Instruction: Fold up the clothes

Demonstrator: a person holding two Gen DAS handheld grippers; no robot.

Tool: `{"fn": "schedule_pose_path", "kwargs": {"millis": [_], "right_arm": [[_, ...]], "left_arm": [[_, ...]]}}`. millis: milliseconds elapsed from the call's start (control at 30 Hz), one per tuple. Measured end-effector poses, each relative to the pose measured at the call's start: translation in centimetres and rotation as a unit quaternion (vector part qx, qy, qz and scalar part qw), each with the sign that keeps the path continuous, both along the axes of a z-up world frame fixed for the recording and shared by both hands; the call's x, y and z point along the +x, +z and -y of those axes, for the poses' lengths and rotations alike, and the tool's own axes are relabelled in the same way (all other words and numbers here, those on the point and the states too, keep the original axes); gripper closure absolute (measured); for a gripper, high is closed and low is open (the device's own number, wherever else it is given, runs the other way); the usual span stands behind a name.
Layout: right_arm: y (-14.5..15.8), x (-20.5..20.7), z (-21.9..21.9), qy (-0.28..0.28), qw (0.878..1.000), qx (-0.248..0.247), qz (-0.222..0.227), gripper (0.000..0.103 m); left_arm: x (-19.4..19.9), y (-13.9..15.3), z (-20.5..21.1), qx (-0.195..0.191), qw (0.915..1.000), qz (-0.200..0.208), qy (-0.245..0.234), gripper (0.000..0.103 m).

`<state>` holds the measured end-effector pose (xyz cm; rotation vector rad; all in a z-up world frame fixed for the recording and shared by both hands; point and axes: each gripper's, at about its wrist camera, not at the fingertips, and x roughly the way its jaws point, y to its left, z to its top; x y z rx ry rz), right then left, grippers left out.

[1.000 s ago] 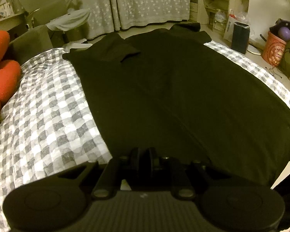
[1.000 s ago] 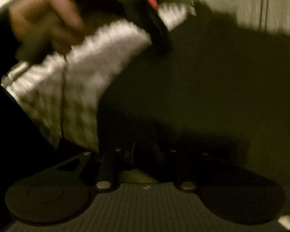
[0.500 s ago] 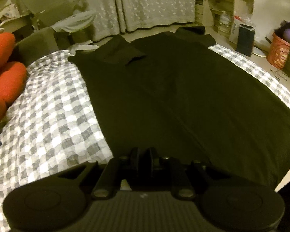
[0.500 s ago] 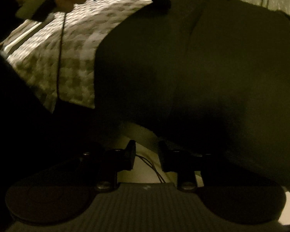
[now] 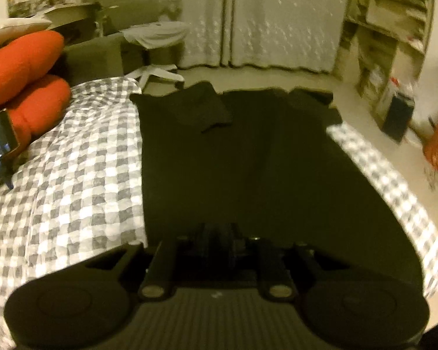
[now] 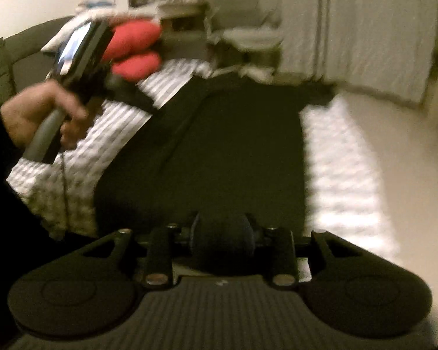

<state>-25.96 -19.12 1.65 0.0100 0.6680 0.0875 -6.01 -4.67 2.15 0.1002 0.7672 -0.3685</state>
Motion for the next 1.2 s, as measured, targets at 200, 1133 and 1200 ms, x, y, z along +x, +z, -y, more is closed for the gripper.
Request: {"fn": "schedule_pose_path", "kwargs": {"millis": [200,1133,1200], "right_arm": [[4.5,-1.2,4.7,-0.069,0.995,-0.047,0.056,0.065],[3.7,21.3,14.5,-0.128,0.982,0.134,-0.044,0.062],[3.6,22.7,14.5,-0.131,0.982,0.128,-0.044,0.062]], "left_arm": [[0.8,0.1,1.5,-0.031,0.9987,-0.018,0.038,0.08],[11.5,-3.4,-2.2,-0.124,0.9812,-0.062,0.135,0.074],[12.0,-3.6,-1.8,-0.125,0.9815,-0.062,0.132,0.074]]}}
